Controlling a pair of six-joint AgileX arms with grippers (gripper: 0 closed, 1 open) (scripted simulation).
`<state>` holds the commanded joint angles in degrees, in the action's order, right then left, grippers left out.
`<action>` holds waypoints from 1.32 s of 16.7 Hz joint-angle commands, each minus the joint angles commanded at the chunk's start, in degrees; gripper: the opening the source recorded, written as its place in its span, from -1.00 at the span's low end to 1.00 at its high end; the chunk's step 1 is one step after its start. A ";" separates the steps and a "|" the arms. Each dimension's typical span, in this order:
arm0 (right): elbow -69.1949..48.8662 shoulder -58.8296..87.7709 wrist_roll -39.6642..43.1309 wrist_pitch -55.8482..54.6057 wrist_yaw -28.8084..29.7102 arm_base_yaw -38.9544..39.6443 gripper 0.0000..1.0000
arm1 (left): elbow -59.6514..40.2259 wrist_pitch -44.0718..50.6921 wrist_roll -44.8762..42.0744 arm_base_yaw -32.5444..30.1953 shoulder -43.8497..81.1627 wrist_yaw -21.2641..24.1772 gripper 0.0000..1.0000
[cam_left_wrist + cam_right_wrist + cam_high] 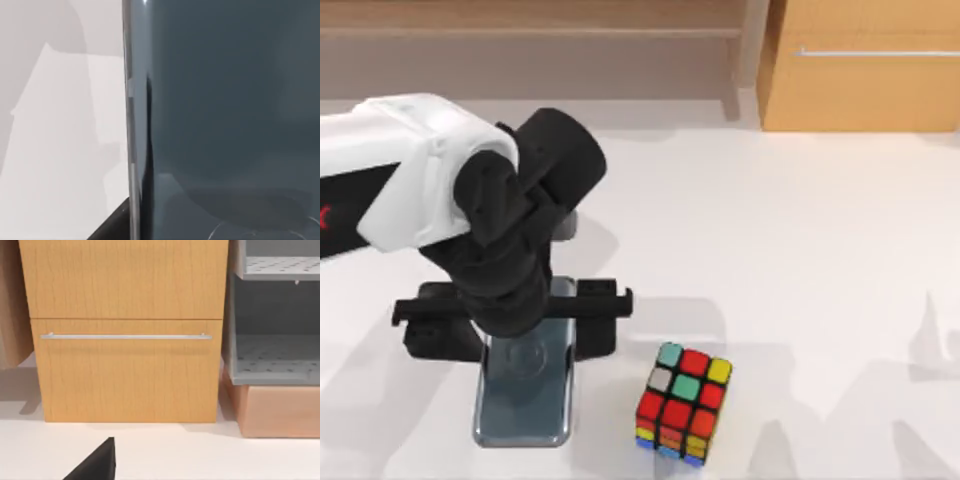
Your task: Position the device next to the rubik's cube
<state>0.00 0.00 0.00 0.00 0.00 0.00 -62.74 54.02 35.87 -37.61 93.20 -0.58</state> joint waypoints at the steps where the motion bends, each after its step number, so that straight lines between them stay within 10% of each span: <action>1: 0.00 0.00 0.00 0.00 0.00 0.00 1.00 | -0.69 -0.30 -0.02 -0.09 -0.18 0.00 -1.00; 22: 0.00 0.00 0.00 0.00 0.00 0.00 1.00 | -10.34 -8.81 0.17 -0.42 -4.89 1.30 -1.00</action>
<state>0.00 0.00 0.00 0.00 0.00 0.00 -73.08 45.22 36.04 -38.03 88.31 0.72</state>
